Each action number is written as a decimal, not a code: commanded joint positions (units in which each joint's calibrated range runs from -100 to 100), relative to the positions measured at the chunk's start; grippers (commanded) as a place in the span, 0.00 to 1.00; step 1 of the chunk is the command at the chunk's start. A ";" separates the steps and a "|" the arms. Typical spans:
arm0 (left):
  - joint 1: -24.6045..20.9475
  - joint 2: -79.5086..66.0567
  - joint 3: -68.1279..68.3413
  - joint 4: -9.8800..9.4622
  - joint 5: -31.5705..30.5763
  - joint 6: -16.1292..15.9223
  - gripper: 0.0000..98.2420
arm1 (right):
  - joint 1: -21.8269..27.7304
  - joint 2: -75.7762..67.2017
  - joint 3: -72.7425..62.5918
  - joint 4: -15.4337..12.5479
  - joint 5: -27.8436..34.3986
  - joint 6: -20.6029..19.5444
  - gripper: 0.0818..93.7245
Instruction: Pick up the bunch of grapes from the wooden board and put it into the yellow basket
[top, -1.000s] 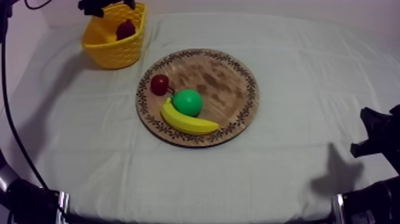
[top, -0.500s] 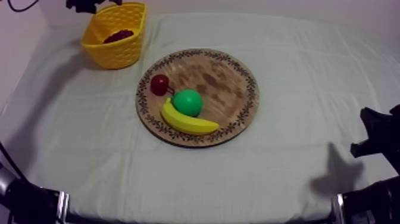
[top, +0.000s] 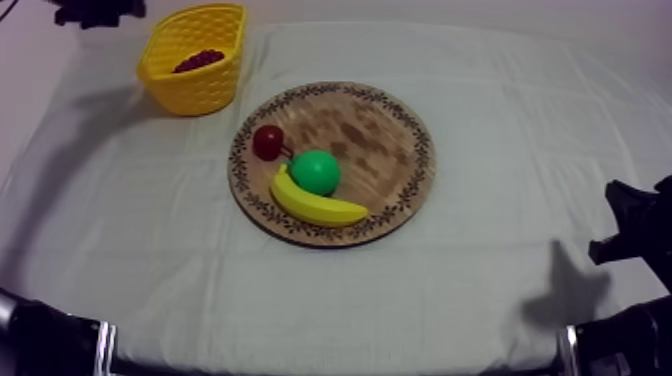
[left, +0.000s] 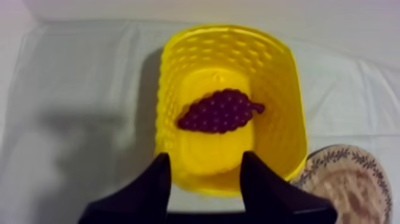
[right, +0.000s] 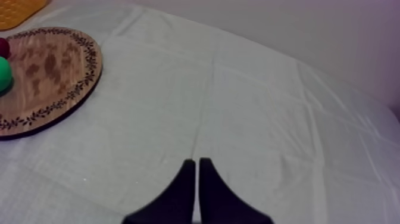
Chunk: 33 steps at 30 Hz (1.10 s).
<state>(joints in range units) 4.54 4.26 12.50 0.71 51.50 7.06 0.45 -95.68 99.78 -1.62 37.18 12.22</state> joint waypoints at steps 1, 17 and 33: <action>-0.27 -5.06 7.06 0.00 -0.43 -0.18 0.42 | 0.00 0.00 -0.01 -0.02 -0.01 0.01 0.00; -6.91 -34.65 38.38 2.58 -2.13 -5.92 0.37 | 0.00 0.00 -0.01 -0.02 -0.01 -0.02 0.00; -6.44 -66.42 62.10 1.18 -4.66 -6.41 0.16 | 0.00 0.00 -0.01 -0.02 -0.01 0.01 0.00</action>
<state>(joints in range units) -2.11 -55.71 71.93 2.16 46.93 0.43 0.45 -95.68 99.78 -1.62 37.18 12.22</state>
